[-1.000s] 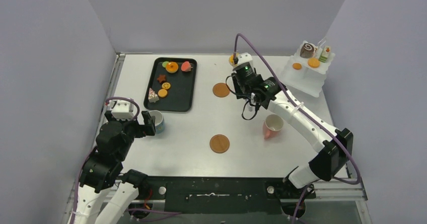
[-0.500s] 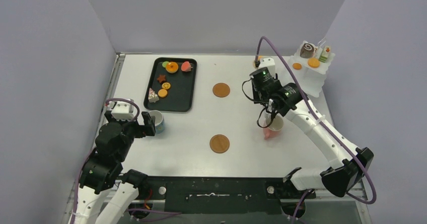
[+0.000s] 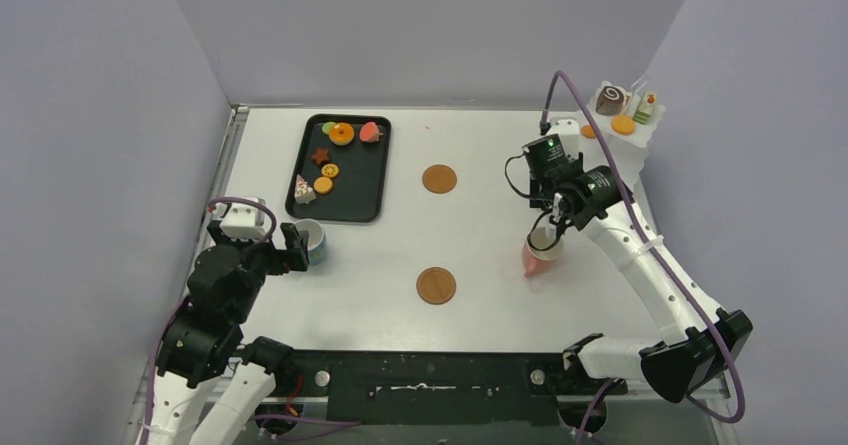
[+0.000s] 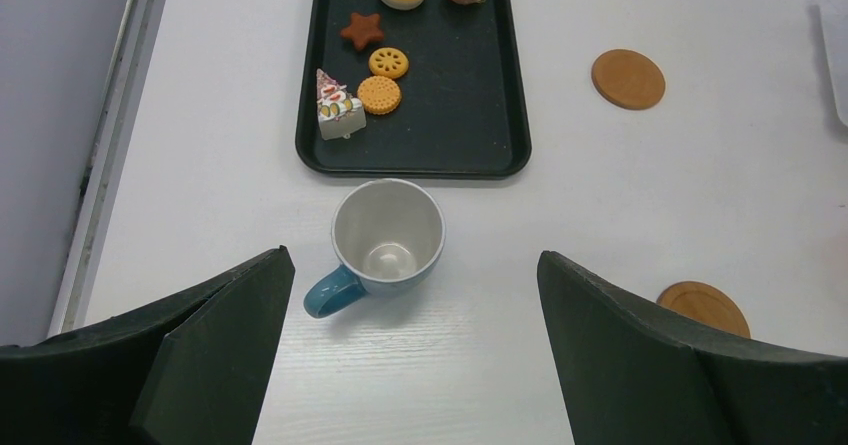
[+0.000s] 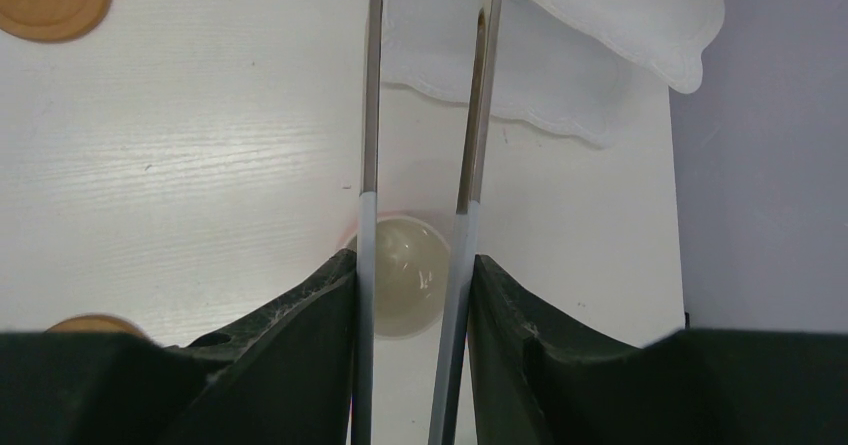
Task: Serve the afternoon tea
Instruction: Place the desert on the desert table.
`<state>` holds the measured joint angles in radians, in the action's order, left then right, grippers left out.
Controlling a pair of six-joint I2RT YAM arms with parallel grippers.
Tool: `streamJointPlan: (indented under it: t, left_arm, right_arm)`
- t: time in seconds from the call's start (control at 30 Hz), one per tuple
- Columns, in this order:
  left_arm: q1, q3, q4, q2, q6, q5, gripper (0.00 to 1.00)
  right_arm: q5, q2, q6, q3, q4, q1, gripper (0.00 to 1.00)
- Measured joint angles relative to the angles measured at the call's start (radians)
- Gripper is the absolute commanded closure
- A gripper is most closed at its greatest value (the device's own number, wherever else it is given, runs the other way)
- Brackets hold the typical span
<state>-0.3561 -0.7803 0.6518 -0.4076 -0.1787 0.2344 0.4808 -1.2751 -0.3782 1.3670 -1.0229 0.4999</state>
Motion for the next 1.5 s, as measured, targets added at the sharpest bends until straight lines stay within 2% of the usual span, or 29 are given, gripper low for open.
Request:
streamJointPlan:
  t: [0.33, 0.57, 1.0, 1.5]
  left_arm:
    - [0.0, 0.0, 0.0, 0.008, 0.0, 0.0, 0.08]
    - [0.0, 0.0, -0.002, 0.013, 0.0, 0.001, 0.08]
    - [0.0, 0.0, -0.005, 0.013, 0.004, 0.001, 0.08]
    - [0.0, 0.002, -0.006, 0.014, 0.005, -0.001, 0.08]
  right_arm:
    - [-0.058, 0.0, 0.007, -0.063, 0.001, -0.154, 0.73]
    - [-0.096, 0.0, 0.019, -0.108, 0.021, -0.229, 0.69]
    - [-0.116, 0.015, 0.031, -0.108, 0.046, -0.246, 0.53]
    - [-0.117, 0.055, 0.029, -0.069, 0.0, -0.246, 0.54]
